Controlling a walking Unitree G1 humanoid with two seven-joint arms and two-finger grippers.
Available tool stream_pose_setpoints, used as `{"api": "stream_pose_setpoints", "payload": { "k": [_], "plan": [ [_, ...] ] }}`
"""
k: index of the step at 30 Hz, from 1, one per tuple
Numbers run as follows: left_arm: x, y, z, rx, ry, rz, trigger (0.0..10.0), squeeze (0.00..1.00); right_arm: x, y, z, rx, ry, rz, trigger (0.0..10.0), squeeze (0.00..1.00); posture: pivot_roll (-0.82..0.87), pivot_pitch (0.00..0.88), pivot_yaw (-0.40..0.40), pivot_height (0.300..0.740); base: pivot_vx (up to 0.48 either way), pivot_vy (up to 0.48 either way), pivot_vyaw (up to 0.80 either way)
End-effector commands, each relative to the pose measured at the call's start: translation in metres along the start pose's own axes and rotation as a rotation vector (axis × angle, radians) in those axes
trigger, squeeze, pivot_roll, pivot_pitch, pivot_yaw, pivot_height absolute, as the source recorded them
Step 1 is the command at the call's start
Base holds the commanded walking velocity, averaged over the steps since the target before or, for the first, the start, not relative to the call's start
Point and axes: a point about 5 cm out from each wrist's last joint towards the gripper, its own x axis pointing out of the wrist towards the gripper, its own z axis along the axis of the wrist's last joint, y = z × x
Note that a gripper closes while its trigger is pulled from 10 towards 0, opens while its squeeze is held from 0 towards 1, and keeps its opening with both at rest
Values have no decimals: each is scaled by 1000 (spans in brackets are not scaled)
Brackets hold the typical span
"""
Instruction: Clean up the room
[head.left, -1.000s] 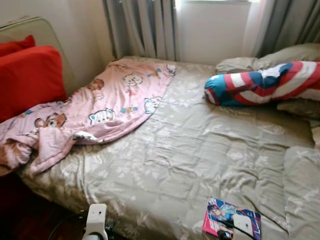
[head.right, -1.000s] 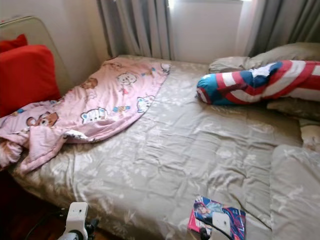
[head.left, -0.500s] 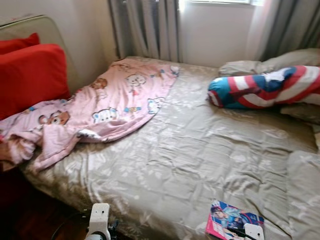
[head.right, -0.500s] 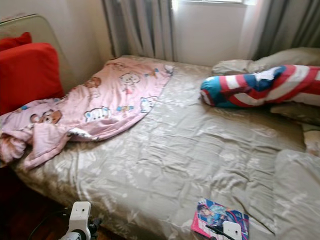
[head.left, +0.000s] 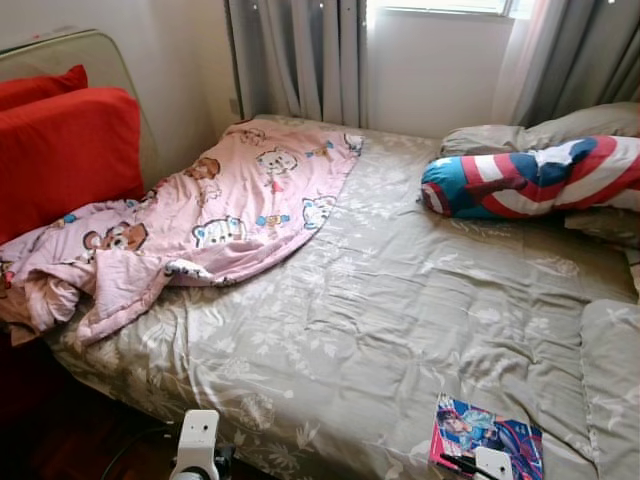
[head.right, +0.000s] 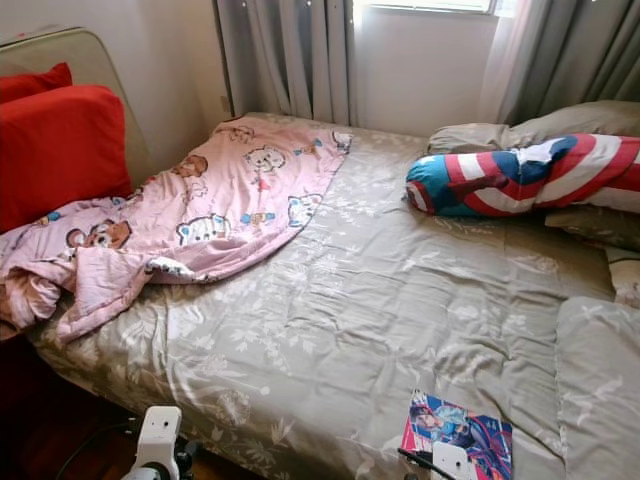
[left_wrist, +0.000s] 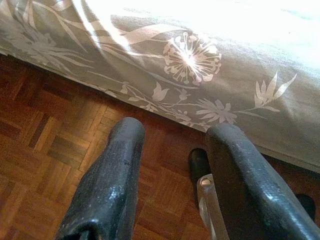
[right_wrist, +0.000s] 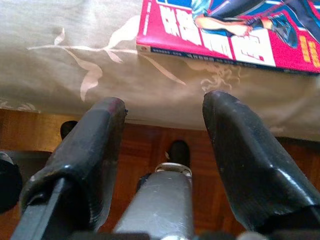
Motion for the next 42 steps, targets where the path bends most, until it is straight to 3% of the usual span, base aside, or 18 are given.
{"api": "stream_pose_setpoints", "payload": {
  "k": [1,8,18,32,42],
  "plan": [
    [-2,1,-8,-1,37,4,10000,0,-1,-8,0,28,3,-18,10000,0,-9,0,32,740,0,285,0],
    [-2,2,-9,2,42,5,10000,0,-1,-12,2,49,-6,-21,10000,0,-10,0,33,740,0,289,0],
    [-3,4,-11,-3,50,11,10000,0,2,2,7,54,-10,-3,10000,0,-8,0,36,740,0,287,0],
    [-4,6,-13,-5,50,17,10000,0,2,8,6,65,-6,1,10000,0,-5,0,39,740,0,290,0],
    [-5,9,-14,-8,51,26,10000,0,1,2,4,70,-4,-4,10000,0,-5,1,41,740,0,289,0]
  ]
}}
